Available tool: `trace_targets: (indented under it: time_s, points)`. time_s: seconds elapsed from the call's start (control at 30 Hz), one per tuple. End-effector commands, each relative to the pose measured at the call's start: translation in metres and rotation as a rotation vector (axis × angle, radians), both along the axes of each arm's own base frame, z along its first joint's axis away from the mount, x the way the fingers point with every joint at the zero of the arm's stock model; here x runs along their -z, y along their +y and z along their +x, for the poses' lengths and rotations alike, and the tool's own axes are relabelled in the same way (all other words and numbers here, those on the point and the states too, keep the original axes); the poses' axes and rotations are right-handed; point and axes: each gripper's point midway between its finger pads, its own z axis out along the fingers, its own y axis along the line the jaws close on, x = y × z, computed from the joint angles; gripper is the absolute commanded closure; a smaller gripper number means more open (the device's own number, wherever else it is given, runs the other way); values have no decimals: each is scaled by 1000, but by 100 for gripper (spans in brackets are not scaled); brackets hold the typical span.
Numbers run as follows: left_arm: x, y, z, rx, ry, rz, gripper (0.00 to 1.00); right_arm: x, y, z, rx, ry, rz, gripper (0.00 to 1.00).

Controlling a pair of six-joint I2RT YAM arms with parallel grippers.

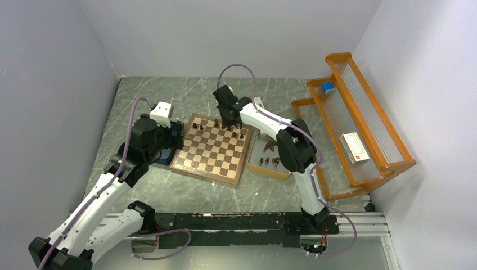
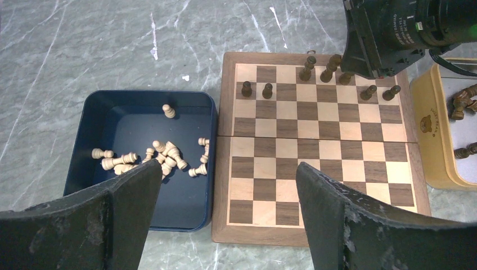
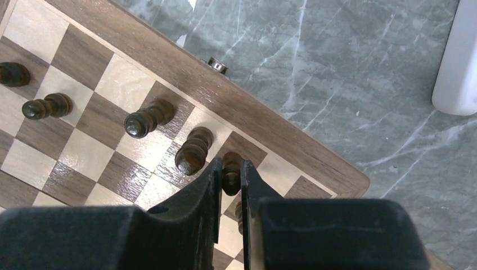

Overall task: Set up the chess pieces on the board
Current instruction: Place the chess piece on the chessboard.

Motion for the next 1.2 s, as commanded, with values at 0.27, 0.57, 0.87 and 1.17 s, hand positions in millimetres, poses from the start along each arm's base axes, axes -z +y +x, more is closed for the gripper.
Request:
trace_targets:
  time_s: [0.27,0.57,0.87,1.17]
  points:
    - [-10,-2,5,6,-44,-9,7,8,-2,4,18,13,-45,87]
    - [-9,-2,5,5,-41,-7,7,11,-12,0,37,26,-57,87]
    - [-9,-2,4,5,-41,-8,7,10,-15,-1,45,32,-44,87]
    - [-9,-2,4,5,-40,-8,7,13,-16,-4,51,51,-47,87]
